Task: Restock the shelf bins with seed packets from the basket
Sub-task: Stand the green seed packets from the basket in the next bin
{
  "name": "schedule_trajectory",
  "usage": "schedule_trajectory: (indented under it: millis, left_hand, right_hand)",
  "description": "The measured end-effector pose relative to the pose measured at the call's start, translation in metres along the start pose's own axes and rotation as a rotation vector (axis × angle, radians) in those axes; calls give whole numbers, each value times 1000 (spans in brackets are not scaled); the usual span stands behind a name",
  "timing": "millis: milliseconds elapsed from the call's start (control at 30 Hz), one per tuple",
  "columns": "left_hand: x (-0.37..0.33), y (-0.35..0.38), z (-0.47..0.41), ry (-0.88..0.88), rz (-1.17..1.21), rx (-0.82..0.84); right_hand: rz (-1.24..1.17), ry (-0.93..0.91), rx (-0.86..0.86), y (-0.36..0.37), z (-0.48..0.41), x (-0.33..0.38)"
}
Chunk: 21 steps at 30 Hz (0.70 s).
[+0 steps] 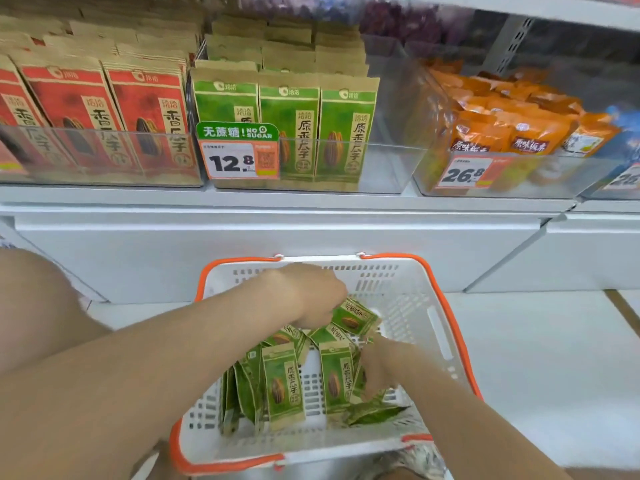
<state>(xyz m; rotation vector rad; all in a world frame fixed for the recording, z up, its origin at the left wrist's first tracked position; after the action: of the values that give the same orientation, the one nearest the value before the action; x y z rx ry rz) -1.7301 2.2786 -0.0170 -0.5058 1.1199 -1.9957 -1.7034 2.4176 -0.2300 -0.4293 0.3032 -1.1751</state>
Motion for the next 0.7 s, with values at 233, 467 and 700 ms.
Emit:
schedule_trajectory:
  millis: [233, 467, 700]
  left_hand:
    - [-2, 11, -16, -16, -37, 41]
    - [2, 12, -19, -25, -22, 63]
    - [22, 6, -9, -88, 47, 131]
  right_hand:
    - [201, -96, 80, 39, -3, 18]
    - [92, -99, -121, 32, -6, 30]
    - [-466, -280, -341, -61, 23, 11]
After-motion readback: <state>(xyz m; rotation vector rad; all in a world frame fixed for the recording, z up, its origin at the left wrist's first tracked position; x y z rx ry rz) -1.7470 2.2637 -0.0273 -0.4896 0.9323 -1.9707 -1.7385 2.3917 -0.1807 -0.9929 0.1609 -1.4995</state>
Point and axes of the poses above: each hand's wrist, its own z-axis away from the middle knuckle, its own y-axis out of the palm, x = y × z, the point moved 9 cm from there along -z, towards the middle knuckle, and after that the axes turned 2 degrees about -z, right-handed, at the moved point
